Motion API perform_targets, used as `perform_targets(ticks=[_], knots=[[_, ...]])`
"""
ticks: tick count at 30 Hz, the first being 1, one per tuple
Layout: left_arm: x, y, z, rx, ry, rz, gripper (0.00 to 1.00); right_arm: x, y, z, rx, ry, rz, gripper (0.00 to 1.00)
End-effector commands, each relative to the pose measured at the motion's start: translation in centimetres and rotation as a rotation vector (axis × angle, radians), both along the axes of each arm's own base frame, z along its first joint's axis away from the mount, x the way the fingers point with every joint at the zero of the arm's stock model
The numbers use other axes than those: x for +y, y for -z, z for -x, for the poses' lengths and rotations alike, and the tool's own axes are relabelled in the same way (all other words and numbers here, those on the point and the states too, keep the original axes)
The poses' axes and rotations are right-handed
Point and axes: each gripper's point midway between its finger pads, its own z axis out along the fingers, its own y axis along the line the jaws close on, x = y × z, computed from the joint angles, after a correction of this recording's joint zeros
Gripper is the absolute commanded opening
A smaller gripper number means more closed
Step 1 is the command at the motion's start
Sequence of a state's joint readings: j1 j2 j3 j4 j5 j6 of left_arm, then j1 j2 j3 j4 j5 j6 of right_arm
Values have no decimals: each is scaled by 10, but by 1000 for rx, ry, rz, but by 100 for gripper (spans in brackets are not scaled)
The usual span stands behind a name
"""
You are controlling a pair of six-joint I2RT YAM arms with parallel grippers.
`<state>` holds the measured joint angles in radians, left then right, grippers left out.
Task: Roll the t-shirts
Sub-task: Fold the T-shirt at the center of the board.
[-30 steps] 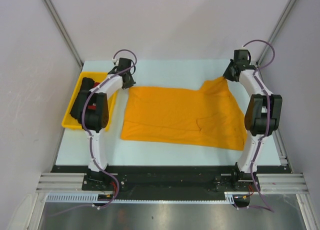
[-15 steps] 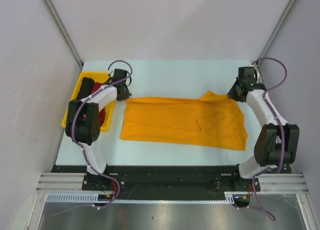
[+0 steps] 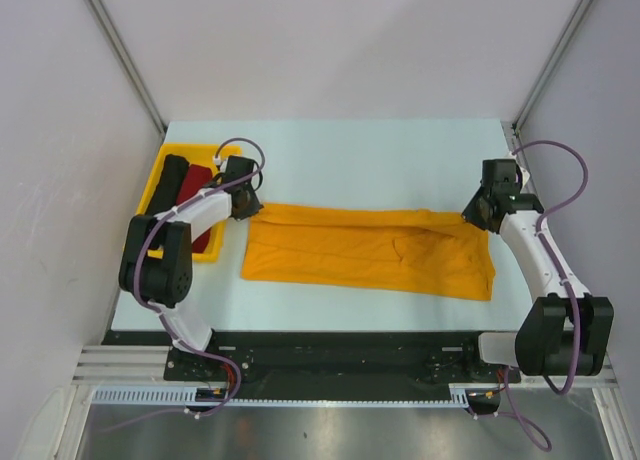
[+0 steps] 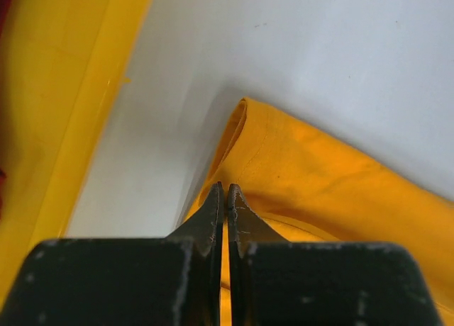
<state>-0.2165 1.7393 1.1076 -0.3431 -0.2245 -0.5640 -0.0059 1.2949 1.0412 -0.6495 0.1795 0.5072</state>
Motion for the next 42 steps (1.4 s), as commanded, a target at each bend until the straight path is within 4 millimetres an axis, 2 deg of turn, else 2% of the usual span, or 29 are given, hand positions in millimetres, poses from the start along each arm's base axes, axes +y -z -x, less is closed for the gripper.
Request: perform_targets(ticks=[1, 7, 11, 18, 20, 21, 22, 23, 24, 25, 26, 28, 31, 34, 35, 36, 40, 42], knots=[[-5, -24, -4, -90, -11, 25, 0, -5, -3, 7, -9, 33, 7, 0], [-6, -20, 6, -78, -8, 29, 0, -16, 9, 14, 16, 57, -8, 0], [-6, -16, 11, -68, -16, 29, 0, -20, 2, 16, -10, 64, -29, 0], [-6, -17, 16, -76, -19, 35, 0, -19, 10, 21, 5, 53, -48, 0], [-7, -18, 18, -85, -16, 45, 3, -14, 19, 25, 16, 40, -81, 0], [-6, -18, 20, -85, -24, 47, 6, -16, 20, 27, 14, 46, -95, 0], [-5, -20, 23, -88, -28, 49, 18, -12, 25, 30, 25, 33, -118, 3], [-5, -23, 23, -102, -29, 56, 30, -12, 26, 31, 22, 33, -129, 10], [-8, -25, 25, -107, -21, 74, 44, -12, 25, 33, 21, 36, -133, 25], [-9, -23, 30, -103, -22, 84, 61, -10, 21, 34, 6, 25, -150, 32], [-10, -35, 30, -144, -20, 104, 66, -10, 17, 34, -9, 22, -148, 37], [-13, -43, 33, -174, -13, 129, 70, -9, 7, 32, -50, 12, -146, 45], [-16, -58, 32, -206, 5, 138, 68, 3, 1, 24, -86, -36, -147, 47], [-24, -60, 33, -185, 28, 131, 66, 16, 1, 10, -95, -84, -122, 46], [-28, -60, 34, -180, 39, 131, 65, 27, 11, 7, -57, -112, -103, 46], [-31, -60, 34, -179, 45, 129, 63, 32, 10, 2, -53, -128, -83, 46], [-52, -61, 38, -180, 92, 135, 62, 44, 29, -13, -18, -164, -9, 47], [-59, -61, 38, -177, 109, 136, 61, 57, 38, -22, -16, -223, -1, 48]])
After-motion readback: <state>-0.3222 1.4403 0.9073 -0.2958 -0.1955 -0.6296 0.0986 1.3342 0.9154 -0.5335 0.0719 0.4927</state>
